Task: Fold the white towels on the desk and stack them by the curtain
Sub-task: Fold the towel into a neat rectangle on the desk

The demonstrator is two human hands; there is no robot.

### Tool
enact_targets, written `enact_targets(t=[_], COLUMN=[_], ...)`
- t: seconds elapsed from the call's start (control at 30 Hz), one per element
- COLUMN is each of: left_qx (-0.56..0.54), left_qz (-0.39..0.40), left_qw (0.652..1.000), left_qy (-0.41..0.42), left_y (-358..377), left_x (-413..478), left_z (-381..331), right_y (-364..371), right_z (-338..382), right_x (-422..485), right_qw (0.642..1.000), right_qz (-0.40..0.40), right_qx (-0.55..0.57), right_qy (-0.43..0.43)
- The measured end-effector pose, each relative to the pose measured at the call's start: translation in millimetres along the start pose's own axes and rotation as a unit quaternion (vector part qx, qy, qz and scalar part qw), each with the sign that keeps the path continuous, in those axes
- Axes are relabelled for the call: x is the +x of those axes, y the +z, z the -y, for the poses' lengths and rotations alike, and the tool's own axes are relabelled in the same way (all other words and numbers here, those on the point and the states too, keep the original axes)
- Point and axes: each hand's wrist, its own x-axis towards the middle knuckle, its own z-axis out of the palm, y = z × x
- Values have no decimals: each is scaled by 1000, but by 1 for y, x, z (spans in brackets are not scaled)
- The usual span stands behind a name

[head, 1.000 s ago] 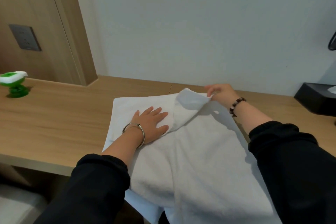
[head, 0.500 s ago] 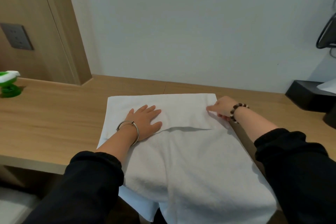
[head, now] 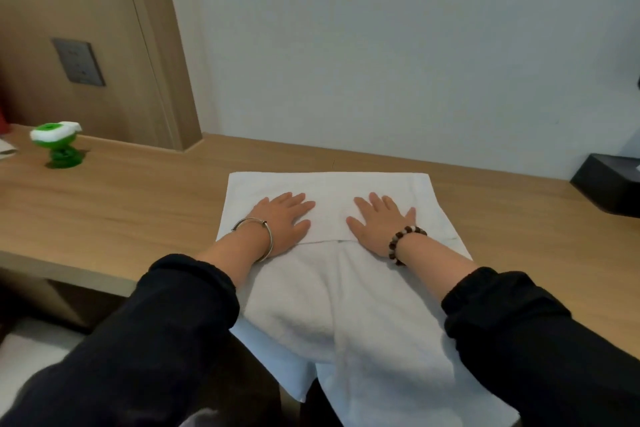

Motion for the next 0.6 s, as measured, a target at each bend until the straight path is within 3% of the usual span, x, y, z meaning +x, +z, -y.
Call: enact_targets(t=[0.23,0.33,0.4,0.6], left_qx=[49,-1,21,25], left_qz=[5,86,132,121], left_qw=[995,995,991,992], left_qy=[-89,-41,-16,-12], left_y=[-7,-4,-3,4], left_x=[-36,-49,-50,-27], left_z=[18,13,10,10], right_y=[-9,-2,-1,-5], right_z=[-4,7,10,5], right_x=[-21,-40,-50,-37], right_qw=[999,997,996,994], right_qz=[-22,-4,57,90], right_qx=[-37,-73,-50,-48], right_qy=[25,-39,-57,-25])
